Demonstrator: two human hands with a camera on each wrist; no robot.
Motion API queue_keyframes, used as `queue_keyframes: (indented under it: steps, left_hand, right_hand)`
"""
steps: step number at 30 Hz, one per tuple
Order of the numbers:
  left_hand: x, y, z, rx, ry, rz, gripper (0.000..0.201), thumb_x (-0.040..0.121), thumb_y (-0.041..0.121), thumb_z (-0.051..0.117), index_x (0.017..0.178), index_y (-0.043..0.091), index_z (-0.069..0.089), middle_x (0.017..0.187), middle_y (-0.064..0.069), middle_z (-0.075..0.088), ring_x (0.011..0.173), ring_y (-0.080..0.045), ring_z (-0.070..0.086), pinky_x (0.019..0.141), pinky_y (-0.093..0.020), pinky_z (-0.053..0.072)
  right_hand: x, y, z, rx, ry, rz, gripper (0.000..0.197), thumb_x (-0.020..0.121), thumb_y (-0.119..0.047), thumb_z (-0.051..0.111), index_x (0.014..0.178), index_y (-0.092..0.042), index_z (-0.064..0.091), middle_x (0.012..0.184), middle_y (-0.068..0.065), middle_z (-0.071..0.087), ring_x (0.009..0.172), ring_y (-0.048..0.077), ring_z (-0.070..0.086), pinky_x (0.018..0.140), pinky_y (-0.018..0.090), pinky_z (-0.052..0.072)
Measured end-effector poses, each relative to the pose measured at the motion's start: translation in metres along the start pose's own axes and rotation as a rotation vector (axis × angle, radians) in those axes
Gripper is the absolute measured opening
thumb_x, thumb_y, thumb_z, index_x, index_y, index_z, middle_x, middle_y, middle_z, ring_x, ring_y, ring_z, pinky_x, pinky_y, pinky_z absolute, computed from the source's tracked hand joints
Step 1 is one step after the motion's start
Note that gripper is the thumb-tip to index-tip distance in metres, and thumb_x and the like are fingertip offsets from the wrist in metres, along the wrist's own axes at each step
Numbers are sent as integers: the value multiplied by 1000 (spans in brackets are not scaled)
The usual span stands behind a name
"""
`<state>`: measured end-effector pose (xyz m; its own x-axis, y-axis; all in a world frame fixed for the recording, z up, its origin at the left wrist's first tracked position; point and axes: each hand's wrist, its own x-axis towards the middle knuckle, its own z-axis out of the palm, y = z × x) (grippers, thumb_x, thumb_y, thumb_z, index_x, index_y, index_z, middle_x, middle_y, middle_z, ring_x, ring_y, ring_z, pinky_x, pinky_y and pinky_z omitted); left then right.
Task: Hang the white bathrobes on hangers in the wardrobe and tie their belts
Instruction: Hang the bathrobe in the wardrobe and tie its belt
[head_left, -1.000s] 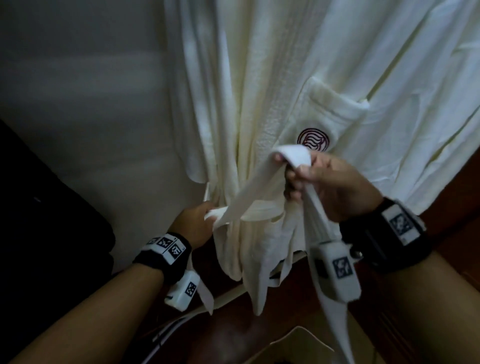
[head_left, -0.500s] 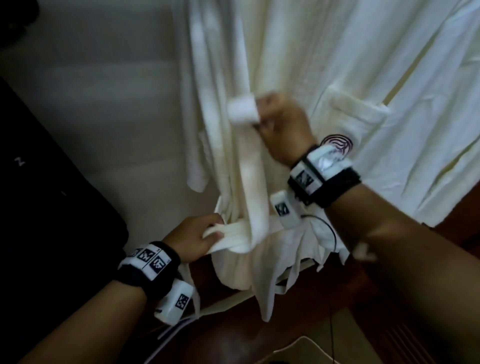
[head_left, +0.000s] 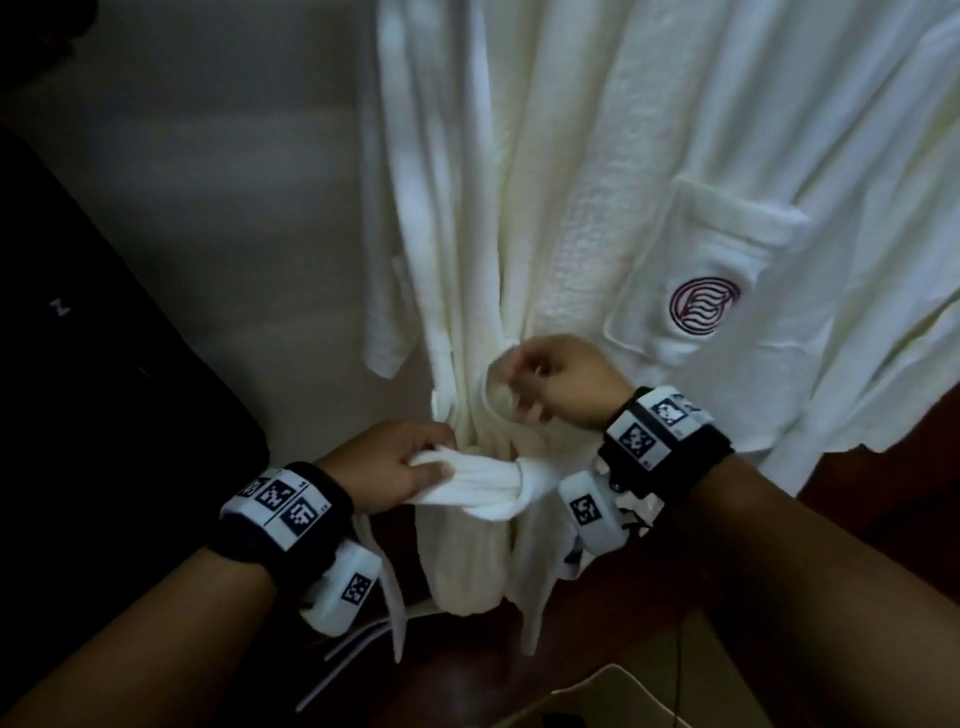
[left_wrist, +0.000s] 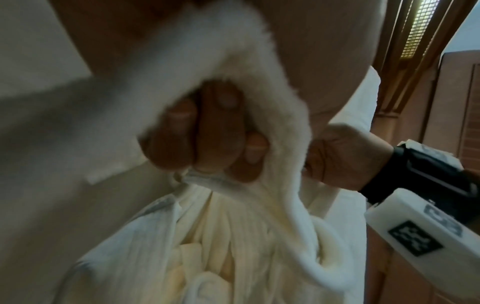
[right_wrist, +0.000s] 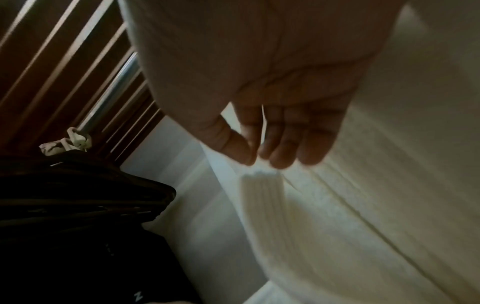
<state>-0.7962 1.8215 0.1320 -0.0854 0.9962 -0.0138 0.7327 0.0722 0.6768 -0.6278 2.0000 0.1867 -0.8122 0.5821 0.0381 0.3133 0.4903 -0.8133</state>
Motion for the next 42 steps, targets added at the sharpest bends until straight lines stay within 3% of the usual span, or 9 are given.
queue_keyframes:
  steps: [3,8,15,18,23,27,31,34,42]
  left_hand:
    - [3,3,0,-14,-22,22,19,83,47,57,89,30,60,82,8,65,82,-11,63,79,-38,50]
    - [8,13,0,-10,-34,25,15,85,41,59,91,27,62,83,7,66,82,-9,63,80,-39,50]
    - [5,4,-6,-58,47,-66,25,82,43,57,94,22,65,85,4,66,83,-11,62,83,-36,47]
    - [8,5,-9,-143,80,-85,20,80,40,58,89,24,65,82,7,65,79,-8,60,76,-31,44]
    - [17,27,-8,-474,12,24,14,84,29,62,83,16,63,77,6,57,74,-5,52,67,-18,38]
    - [29,48,-15,-577,-46,105,13,88,21,62,87,8,62,77,2,58,74,-7,53,66,-17,40]
    - [47,56,-24,-508,27,55,7,95,6,57,94,0,56,67,12,56,55,4,50,48,-8,37]
    - [63,29,-38,-309,156,34,22,87,35,61,103,20,57,86,-4,61,72,-10,59,65,-25,48]
    - [77,-64,-52,239,356,-558,17,97,26,50,107,12,46,108,-21,60,89,-34,58,75,-34,45]
  right_hand:
    - [-2,2,-10,-260,299,-225,18,89,-25,60,105,-23,68,103,-3,65,90,13,63,81,29,50]
    - [-8,38,24,-777,-693,137,36,101,-30,43,122,-9,63,128,12,61,117,29,55,99,36,42]
    - [-19,35,12,11,94,-67,26,93,-28,59,70,-17,62,64,-1,66,60,14,61,63,30,50]
    - [-40,30,3,-205,-165,115,39,94,-31,54,62,-13,67,61,3,69,54,15,62,63,28,52]
    - [-56,69,32,-292,-234,227,65,85,-53,66,138,-20,47,133,-6,54,118,10,56,97,27,45]
    - [-55,66,49,429,91,25,38,92,-5,63,129,-7,54,121,-5,64,106,-10,59,89,9,44]
    - [-48,54,40,521,138,60,15,100,-11,50,103,-15,64,85,1,66,76,14,65,73,28,52]
    - [-47,60,13,272,131,107,35,101,-31,47,70,-18,55,52,-2,48,46,14,43,51,26,36]
    - [-45,123,-69,-192,338,450,49,99,-47,43,69,-13,62,72,11,64,72,30,62,65,30,44]
